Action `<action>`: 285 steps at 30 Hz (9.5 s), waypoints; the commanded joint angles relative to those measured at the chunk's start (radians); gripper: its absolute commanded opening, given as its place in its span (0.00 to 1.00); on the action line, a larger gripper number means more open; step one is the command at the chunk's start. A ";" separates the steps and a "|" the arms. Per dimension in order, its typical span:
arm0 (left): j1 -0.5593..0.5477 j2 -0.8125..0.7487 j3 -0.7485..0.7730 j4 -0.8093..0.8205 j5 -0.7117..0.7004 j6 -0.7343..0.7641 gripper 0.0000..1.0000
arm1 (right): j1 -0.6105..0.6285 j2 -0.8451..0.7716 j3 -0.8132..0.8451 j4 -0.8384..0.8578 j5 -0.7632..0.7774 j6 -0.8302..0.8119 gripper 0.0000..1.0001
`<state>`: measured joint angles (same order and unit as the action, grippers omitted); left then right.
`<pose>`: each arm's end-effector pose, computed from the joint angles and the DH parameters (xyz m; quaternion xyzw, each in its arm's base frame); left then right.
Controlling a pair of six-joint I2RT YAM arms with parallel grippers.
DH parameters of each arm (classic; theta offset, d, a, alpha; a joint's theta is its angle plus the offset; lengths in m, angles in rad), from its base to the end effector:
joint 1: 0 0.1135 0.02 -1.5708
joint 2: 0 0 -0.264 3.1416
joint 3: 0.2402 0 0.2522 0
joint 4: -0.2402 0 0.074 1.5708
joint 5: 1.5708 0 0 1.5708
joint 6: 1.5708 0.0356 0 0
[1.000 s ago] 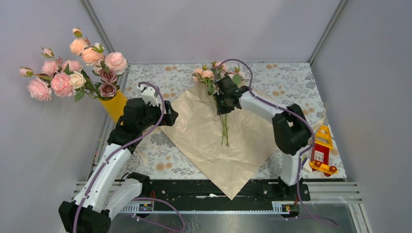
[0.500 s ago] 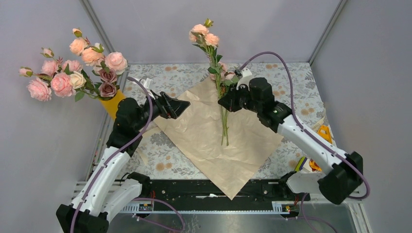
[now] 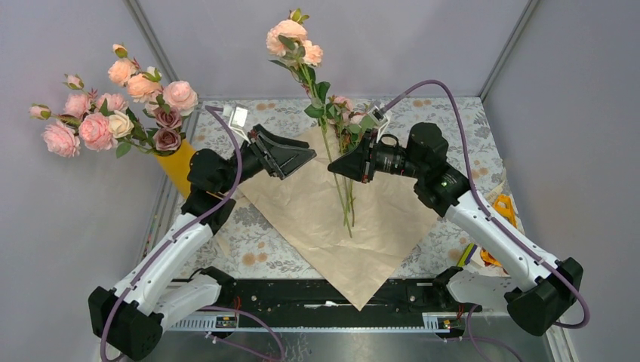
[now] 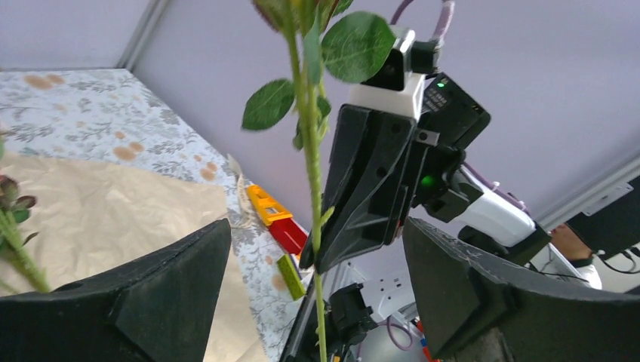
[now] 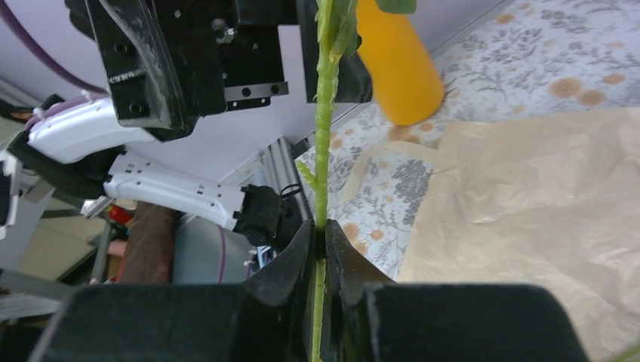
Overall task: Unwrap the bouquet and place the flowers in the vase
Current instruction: Pick up the fake flower from the wrapping paper, then insert the fake flower into the vase.
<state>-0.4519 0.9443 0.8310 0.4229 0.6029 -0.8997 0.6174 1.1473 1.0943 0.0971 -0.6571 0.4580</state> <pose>0.1835 -0.1115 0.3908 0.1088 0.6022 -0.6190 0.4922 0.2005 0.1691 0.4056 -0.2845 0.6337 0.5419 0.4731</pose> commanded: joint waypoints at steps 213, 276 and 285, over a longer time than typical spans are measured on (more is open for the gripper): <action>0.760 -0.204 -0.001 -0.350 -0.785 0.707 0.10 | -0.571 -0.109 -0.265 -0.204 -0.142 0.061 0.71; 0.694 -0.374 0.013 -0.825 -0.596 0.590 0.97 | -0.572 -0.086 -0.264 -0.221 -0.164 0.054 0.70; 0.465 -0.388 -0.065 -0.837 -0.595 0.585 0.95 | -0.569 -0.067 -0.255 -0.255 -0.120 0.051 0.69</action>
<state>0.1143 0.5491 0.7898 -0.4297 -0.0067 -0.3004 0.0513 1.0702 0.8192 -0.1425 -0.8021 0.5213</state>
